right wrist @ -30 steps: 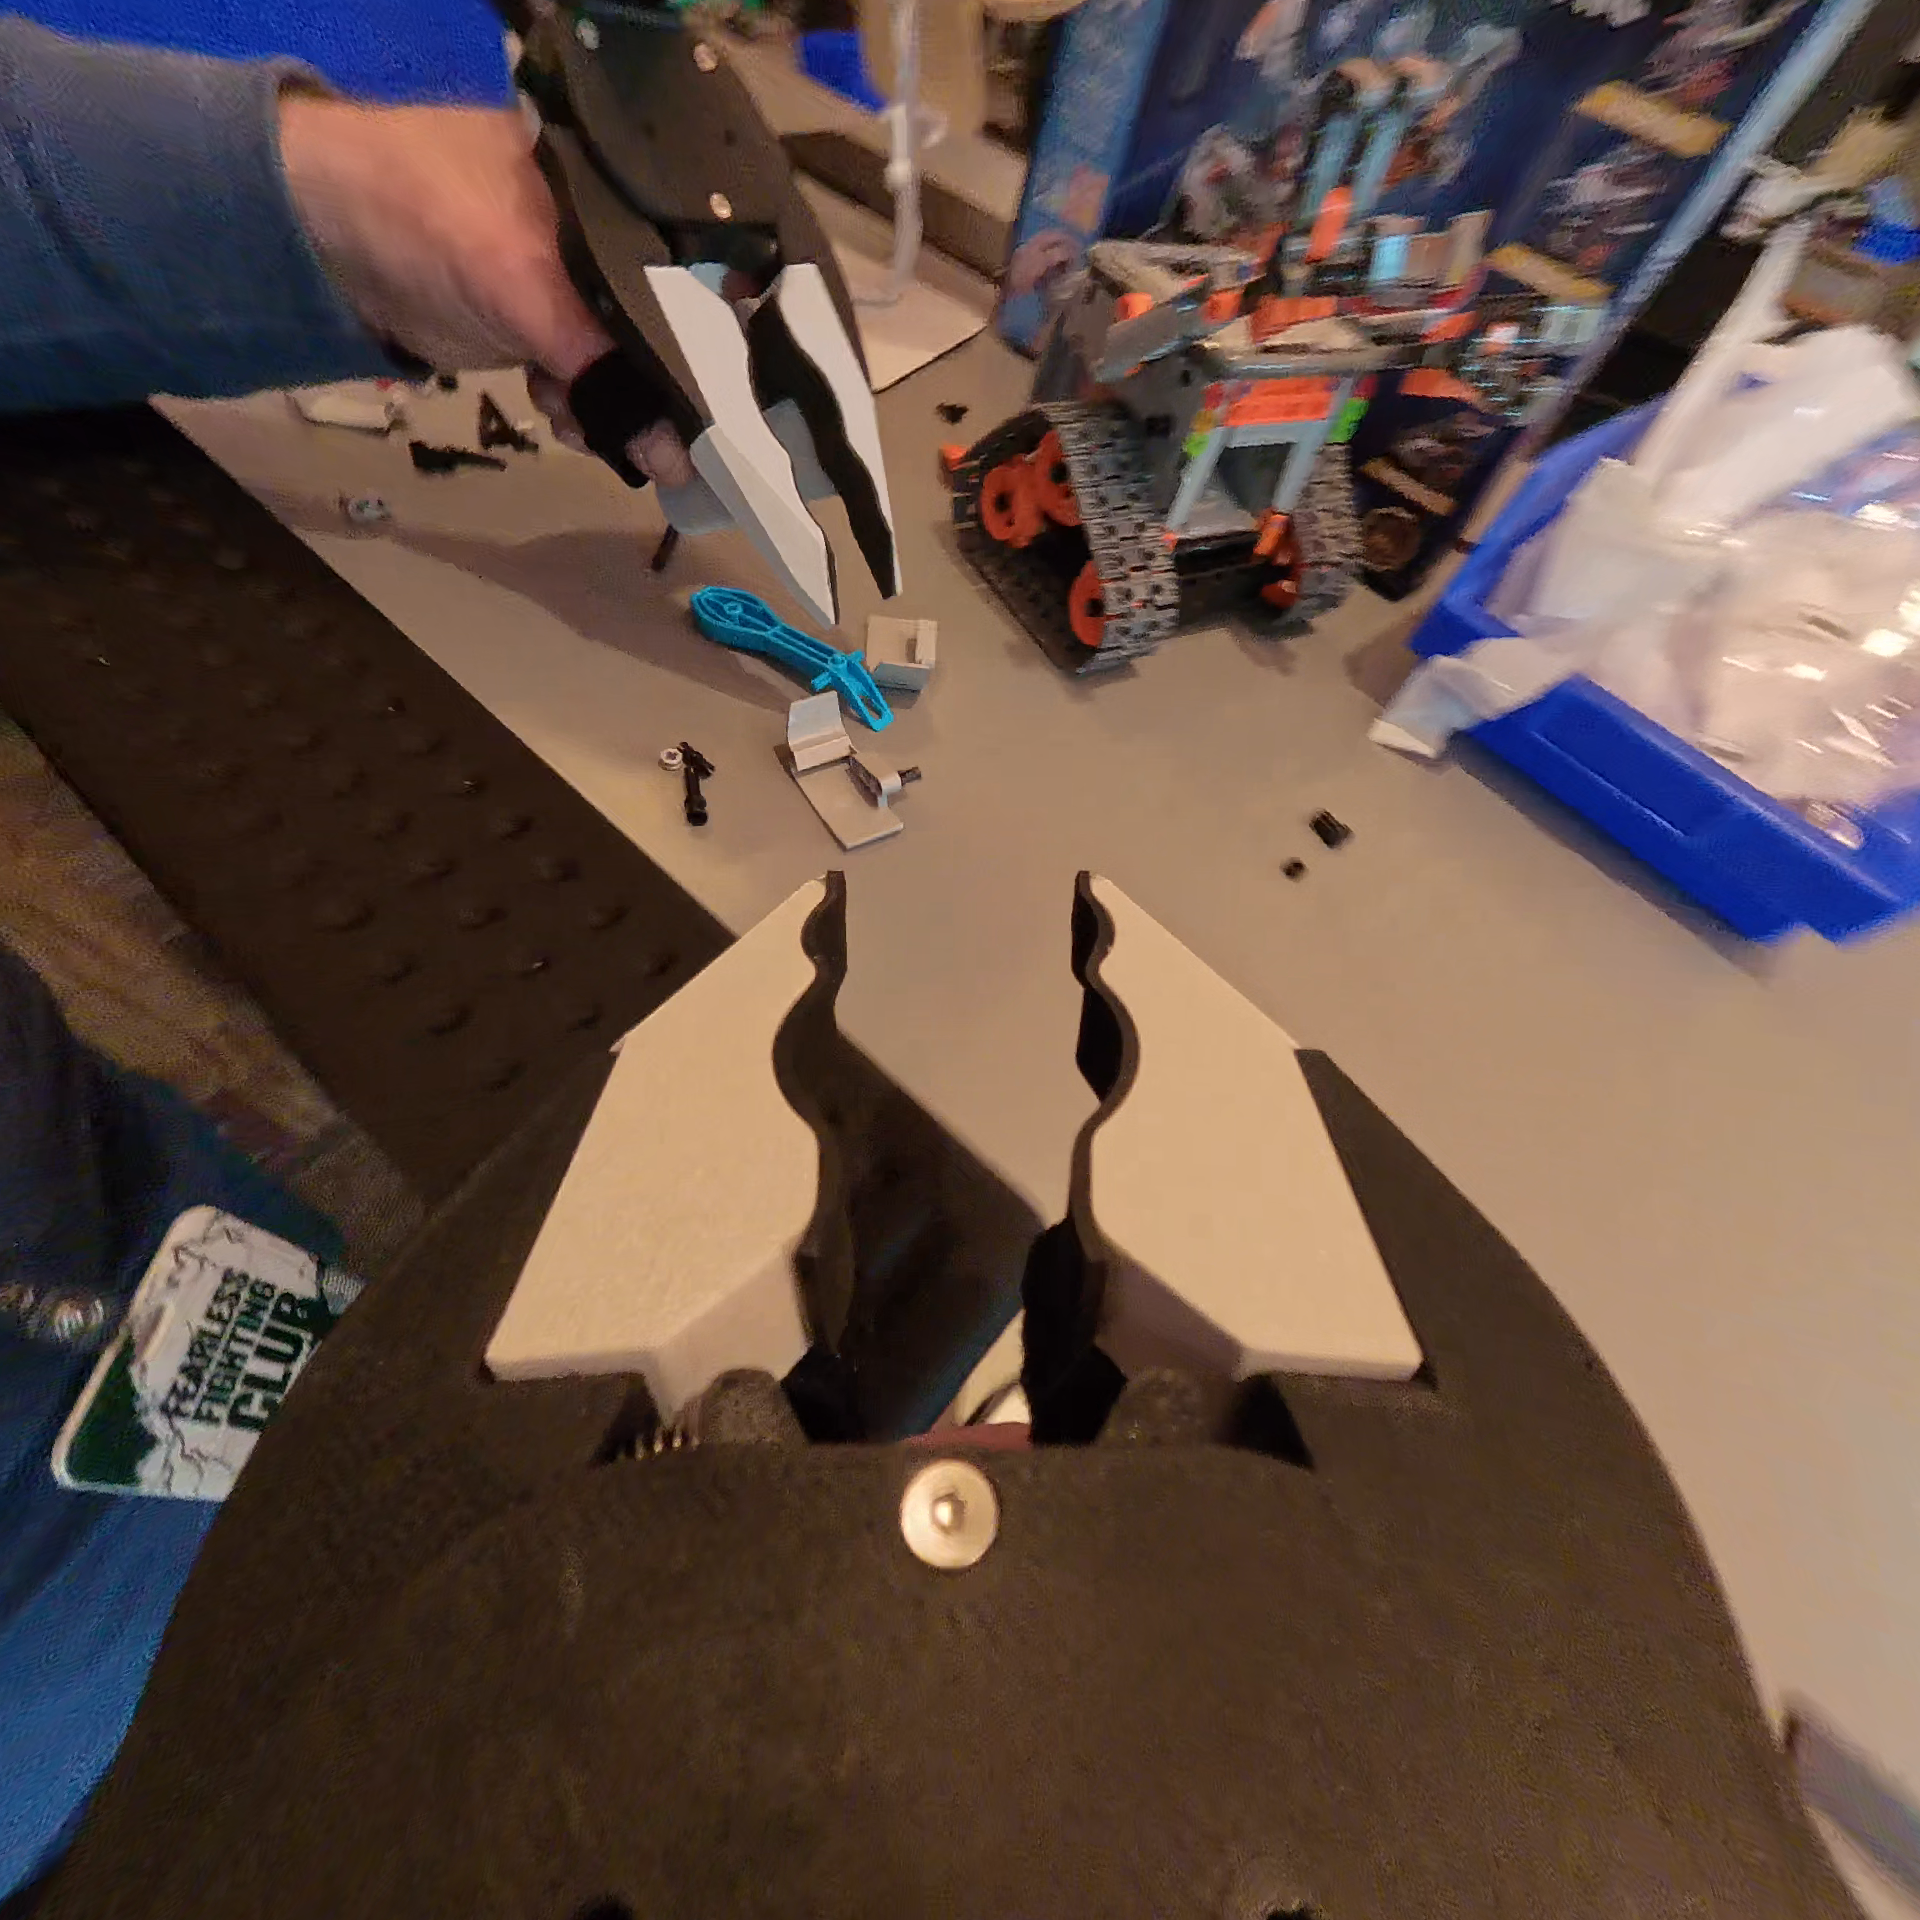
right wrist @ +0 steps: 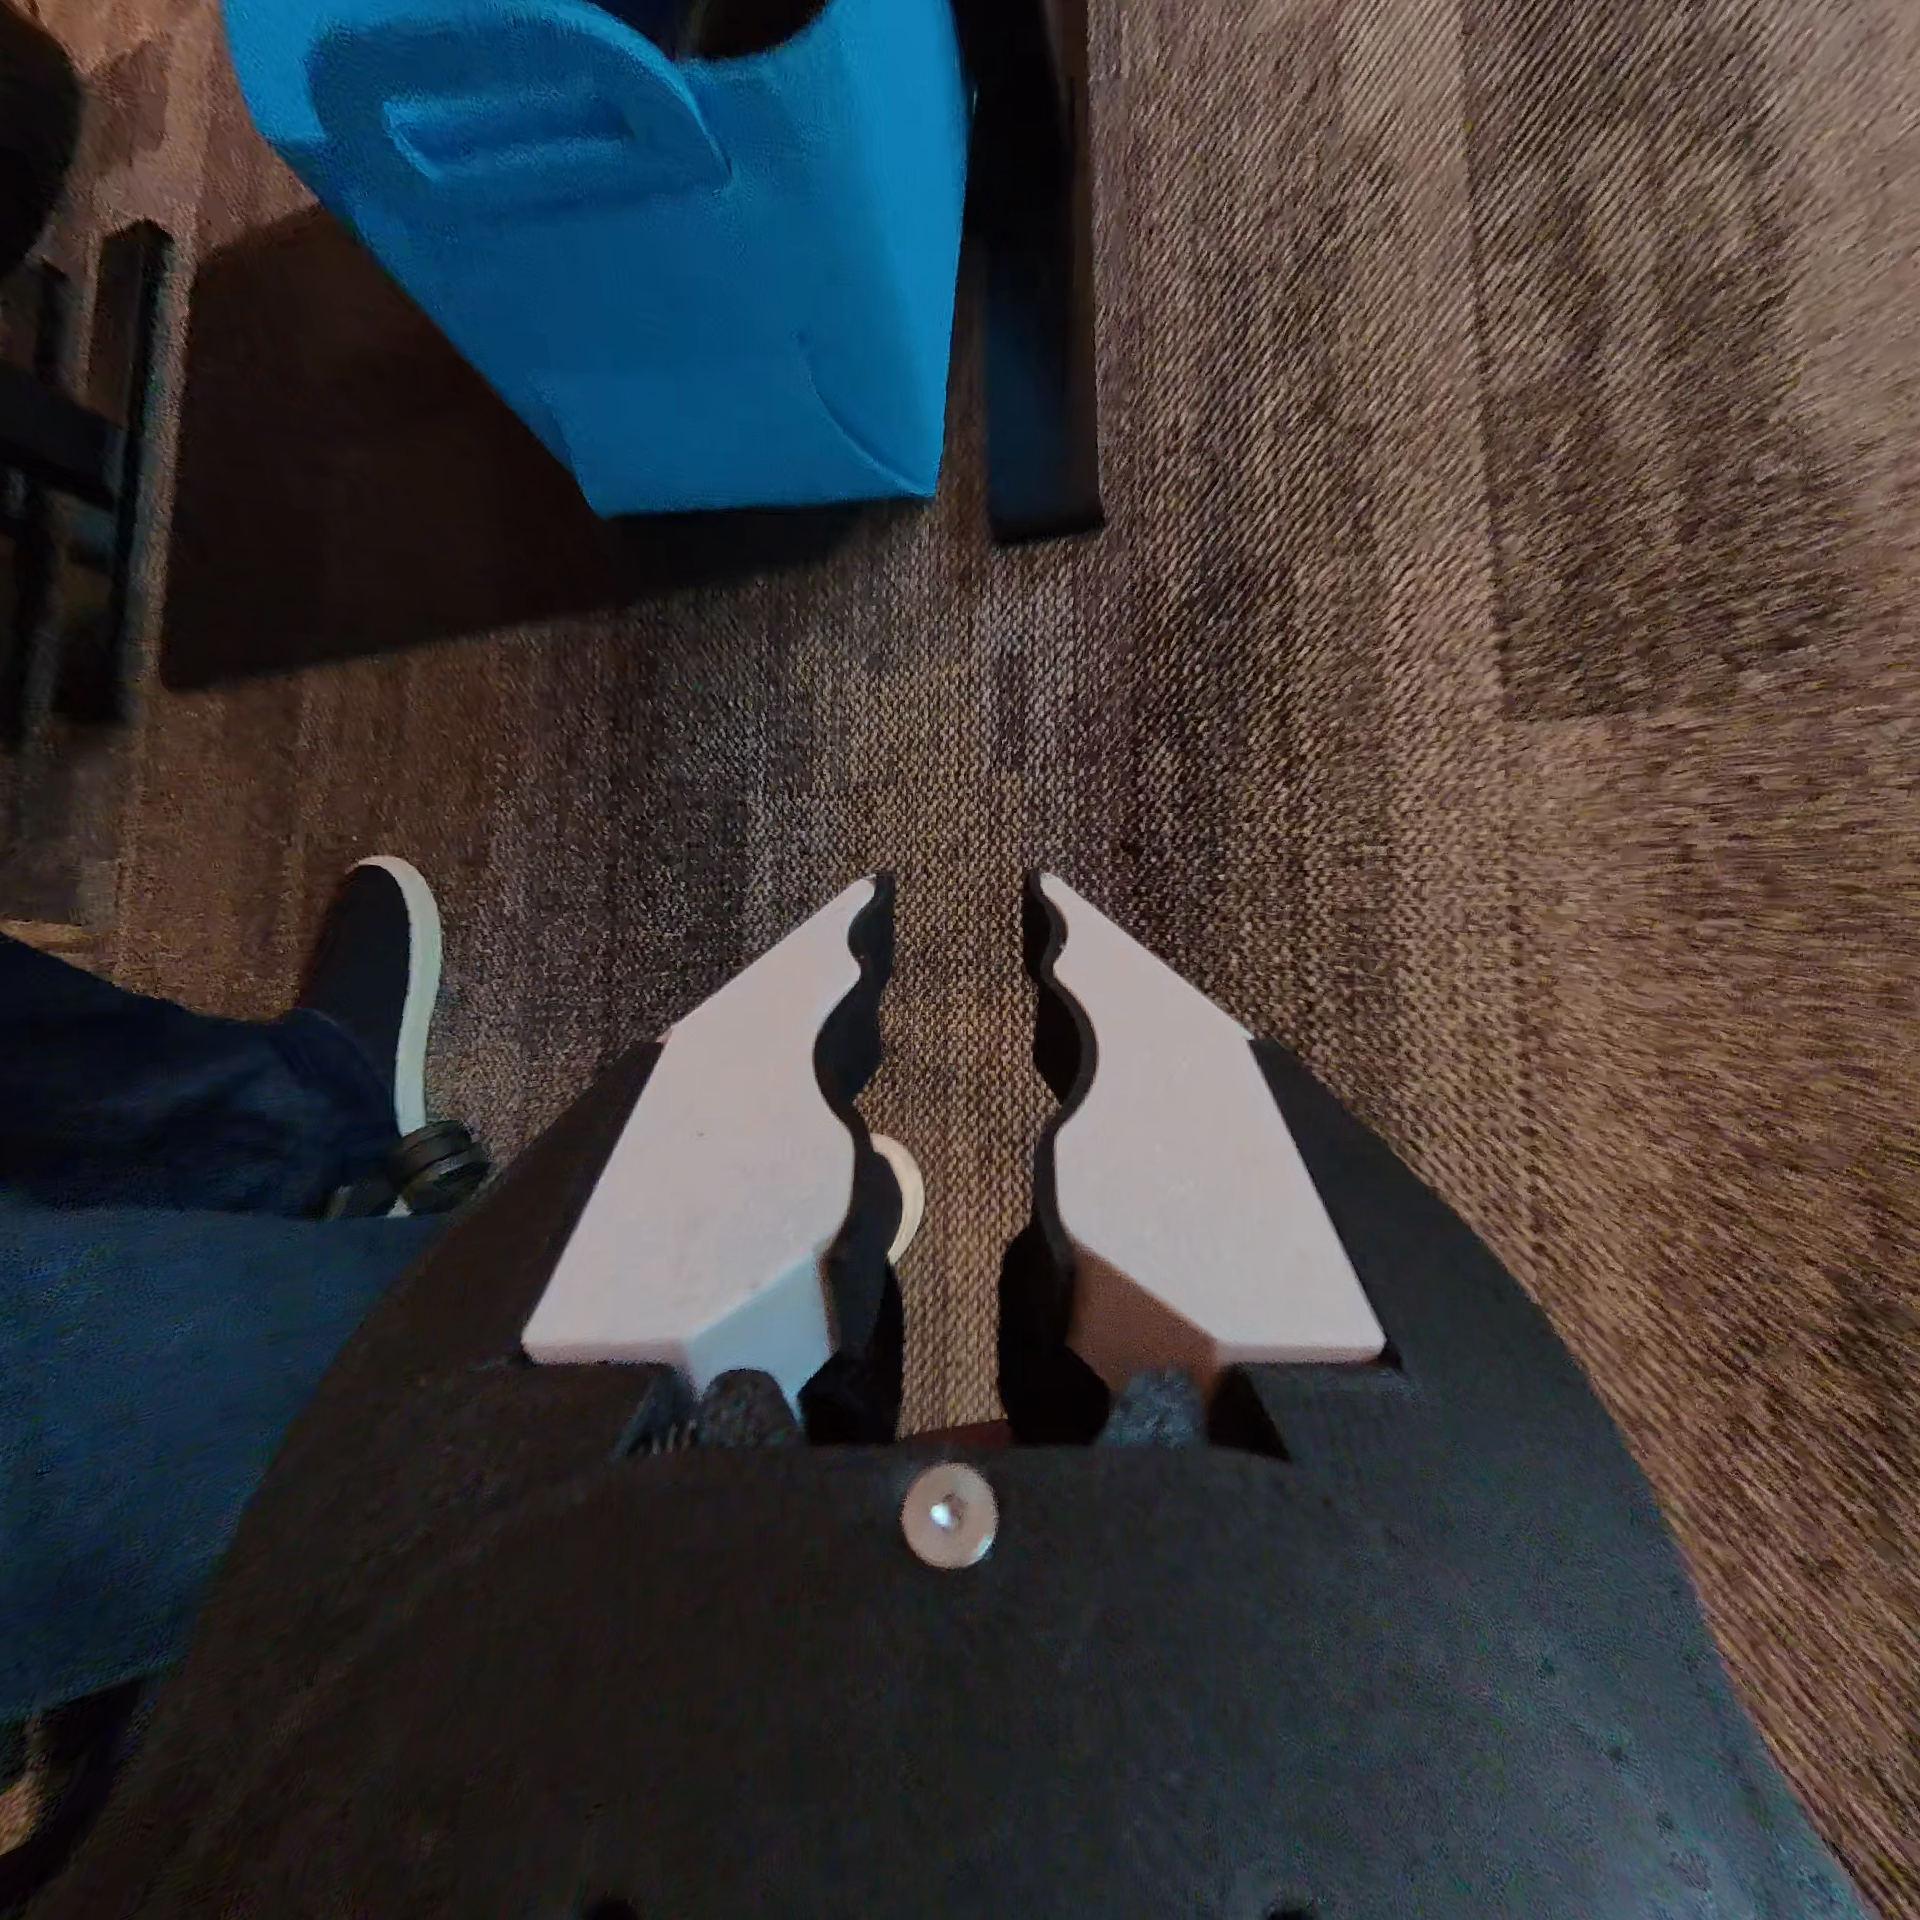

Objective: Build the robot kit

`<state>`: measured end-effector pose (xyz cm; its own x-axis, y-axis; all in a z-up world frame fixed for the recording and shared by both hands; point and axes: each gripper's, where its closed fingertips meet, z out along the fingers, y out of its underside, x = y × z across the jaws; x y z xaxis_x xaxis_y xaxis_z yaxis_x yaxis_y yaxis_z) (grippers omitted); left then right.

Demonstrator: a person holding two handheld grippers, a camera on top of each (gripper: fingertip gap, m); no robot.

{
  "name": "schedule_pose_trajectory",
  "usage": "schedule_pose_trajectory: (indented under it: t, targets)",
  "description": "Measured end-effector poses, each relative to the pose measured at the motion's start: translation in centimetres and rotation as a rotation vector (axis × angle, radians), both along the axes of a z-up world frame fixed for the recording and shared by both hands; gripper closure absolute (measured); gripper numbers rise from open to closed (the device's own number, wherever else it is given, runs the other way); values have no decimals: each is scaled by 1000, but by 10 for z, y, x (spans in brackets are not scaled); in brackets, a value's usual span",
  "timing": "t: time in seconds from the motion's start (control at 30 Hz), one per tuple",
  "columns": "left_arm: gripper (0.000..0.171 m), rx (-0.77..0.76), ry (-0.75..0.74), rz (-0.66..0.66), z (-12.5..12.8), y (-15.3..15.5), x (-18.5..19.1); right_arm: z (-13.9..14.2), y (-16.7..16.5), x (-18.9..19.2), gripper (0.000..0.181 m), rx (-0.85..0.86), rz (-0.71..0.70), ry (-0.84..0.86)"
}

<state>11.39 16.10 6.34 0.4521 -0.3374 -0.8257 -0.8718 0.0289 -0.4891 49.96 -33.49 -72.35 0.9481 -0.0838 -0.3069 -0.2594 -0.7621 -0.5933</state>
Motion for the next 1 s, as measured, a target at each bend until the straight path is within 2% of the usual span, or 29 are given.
schedule_pose_trajectory:
  t: [0.1, 0.2, 0.3, 0.43, 0.57, 0.7, 0.93, 1.0]
  targets:
    - [163, 58, 64, 75, 5, 4, -12, -85, 13, -2, 159, 4, -14, 75]
    - [164, 99, 105, 106, 11, 4, -17, -156, 30, 6, 159, 12, -65, 123]
    - [166, 134, 170, 143, 14, 3, -23, -215, 51, 19, 158, 19, -102, 113]
    - [166, 169, 251, 219, 18, 4, -37, -281, 73, 19, 159, -10, -7, 43]
    - [166, 182, 325, 271, 18, 5, -47, -324, 91, 14, 162, -32, 100, 17]
    - [167, 139, 324, 336, 13, 6, -64, -357, 92, 7, 171, -83, 227, 15]
    - [171, 110, 363, 378, 8, 3, -73, -384, 96, -2, 168, -110, 380, -77]
    - [171, 109, 367, 383, 8, 2, -74, -386, 99, 2, 179, -109, 382, -101]
